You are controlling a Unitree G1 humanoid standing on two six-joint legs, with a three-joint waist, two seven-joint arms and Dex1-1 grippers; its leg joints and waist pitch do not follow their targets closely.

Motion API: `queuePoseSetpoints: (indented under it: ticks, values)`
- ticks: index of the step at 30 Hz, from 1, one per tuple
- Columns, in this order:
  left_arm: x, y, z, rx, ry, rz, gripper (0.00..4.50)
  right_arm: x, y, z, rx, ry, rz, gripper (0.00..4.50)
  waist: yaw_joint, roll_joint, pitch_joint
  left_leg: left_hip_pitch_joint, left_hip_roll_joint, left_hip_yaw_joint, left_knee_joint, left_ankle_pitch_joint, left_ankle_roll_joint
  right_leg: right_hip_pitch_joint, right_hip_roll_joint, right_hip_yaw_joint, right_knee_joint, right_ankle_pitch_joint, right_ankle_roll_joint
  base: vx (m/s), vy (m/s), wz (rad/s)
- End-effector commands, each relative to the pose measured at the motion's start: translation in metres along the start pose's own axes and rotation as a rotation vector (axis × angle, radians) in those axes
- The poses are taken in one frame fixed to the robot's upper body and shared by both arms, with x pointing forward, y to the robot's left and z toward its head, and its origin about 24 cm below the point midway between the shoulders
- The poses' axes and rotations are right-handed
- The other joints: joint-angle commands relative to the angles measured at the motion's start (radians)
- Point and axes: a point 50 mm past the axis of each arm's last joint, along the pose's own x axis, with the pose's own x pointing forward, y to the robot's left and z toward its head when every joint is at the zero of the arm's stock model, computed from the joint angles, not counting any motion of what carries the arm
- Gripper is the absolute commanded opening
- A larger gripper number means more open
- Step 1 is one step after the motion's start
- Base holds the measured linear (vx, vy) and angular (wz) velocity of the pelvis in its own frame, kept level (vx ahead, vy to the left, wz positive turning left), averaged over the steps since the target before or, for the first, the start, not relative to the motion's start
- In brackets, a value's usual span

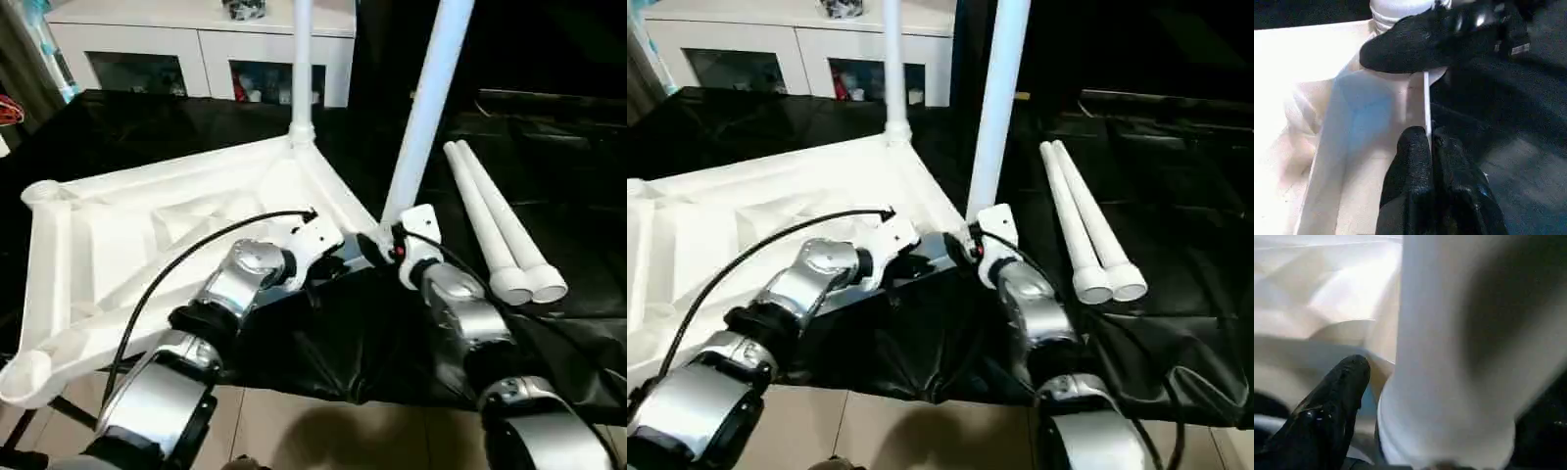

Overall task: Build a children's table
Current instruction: Rotate leg to tighten

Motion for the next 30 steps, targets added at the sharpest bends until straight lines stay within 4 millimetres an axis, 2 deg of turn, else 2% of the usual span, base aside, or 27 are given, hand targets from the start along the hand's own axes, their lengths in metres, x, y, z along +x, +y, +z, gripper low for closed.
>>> queuePoseSetpoints:
  ticks: [1, 5, 9, 10, 12, 15, 21, 26, 30]
  values:
    - [0.003, -0.008, 0.012, 0.061, -0.081, -0.081, 0.0, 0.0, 0.017, 0.0, -0.08, 0.009, 0.182, 3.93, 0.003, -0.008, -0.065, 0.007, 0.088, -0.041, -0.062, -0.162, 0.087, 0.051, -0.129, 0.079, -0.074, -0.268, -0.157, 0.0, 0.0, 0.0]
    - [-0.007, -0.004, 0.006, 0.074, -0.068, -0.11, 0.0, -0.015, 0.011, -0.001, -0.113, 0.016, 0.307, 3.93, 0.006, -0.008, -0.062, 0.007, 0.088, -0.042, -0.064, -0.184, 0.087, 0.05, -0.126, 0.077, -0.08, -0.333, -0.133, 0.0, 0.0, 0.0]
    - [-0.019, 0.001, 0.001, 0.091, -0.054, -0.155, 0.0, -0.033, 0.01, 0.002, -0.122, 0.021, 0.49, 3.93, 0.016, -0.009, -0.064, 0.007, 0.091, -0.042, -0.063, -0.175, 0.099, 0.051, -0.125, 0.077, -0.081, -0.331, -0.123, 0.0, 0.0, 0.0]
    - [-0.022, 0.001, 0.0, 0.096, -0.049, -0.163, 0.0, -0.036, 0.011, 0.002, -0.122, 0.026, 0.519, 3.76, 0.015, -0.01, -0.065, 0.005, 0.092, -0.042, -0.062, -0.164, 0.103, 0.049, -0.125, 0.076, -0.075, -0.307, -0.133, 0.0, 0.0, 0.0]
    - [-0.024, 0.002, -0.001, 0.098, -0.045, -0.175, 0.0, -0.039, 0.012, 0.002, -0.124, 0.031, 0.552, 3.6, 0.016, -0.01, -0.065, 0.006, 0.089, -0.042, -0.061, -0.16, 0.1, 0.049, -0.126, 0.075, -0.077, -0.314, -0.136, 0.0, 0.0, 0.0]
    - [-0.034, 0.005, -0.005, 0.11, -0.029, -0.22, 0.0, -0.048, 0.015, 0.001, -0.136, 0.066, 0.658, 3.32, 0.023, -0.009, -0.065, 0.005, 0.09, -0.042, -0.062, -0.158, 0.102, 0.048, -0.125, 0.075, -0.079, -0.329, -0.125, 0.0, 0.0, 0.0]
    - [-0.043, 0.008, -0.01, 0.113, -0.009, -0.244, 0.0, -0.052, 0.018, 0.001, -0.133, 0.088, 0.71, 2.82, 0.024, -0.009, -0.065, 0.008, 0.091, -0.042, -0.062, -0.162, 0.087, 0.045, -0.127, 0.075, -0.078, -0.336, -0.128, 0.0, 0.0, 0.0]
    - [-0.044, 0.009, -0.009, 0.099, -0.026, -0.243, 0.0, -0.053, 0.021, 0.001, -0.107, 0.085, 0.721, 2.72, 0.026, -0.01, -0.066, 0.007, 0.091, -0.042, -0.063, -0.159, 0.082, 0.046, -0.128, 0.076, -0.078, -0.332, -0.126, 0.0, 0.0, 0.0]
    - [-0.038, 0.009, -0.005, 0.08, -0.054, -0.202, 0.0, -0.048, 0.024, 0.0, -0.068, 0.053, 0.649, 2.71, 0.029, -0.01, -0.066, 0.007, 0.092, -0.042, -0.062, -0.149, 0.082, 0.045, -0.129, 0.076, -0.076, -0.311, -0.134, 0.0, 0.0, 0.0]
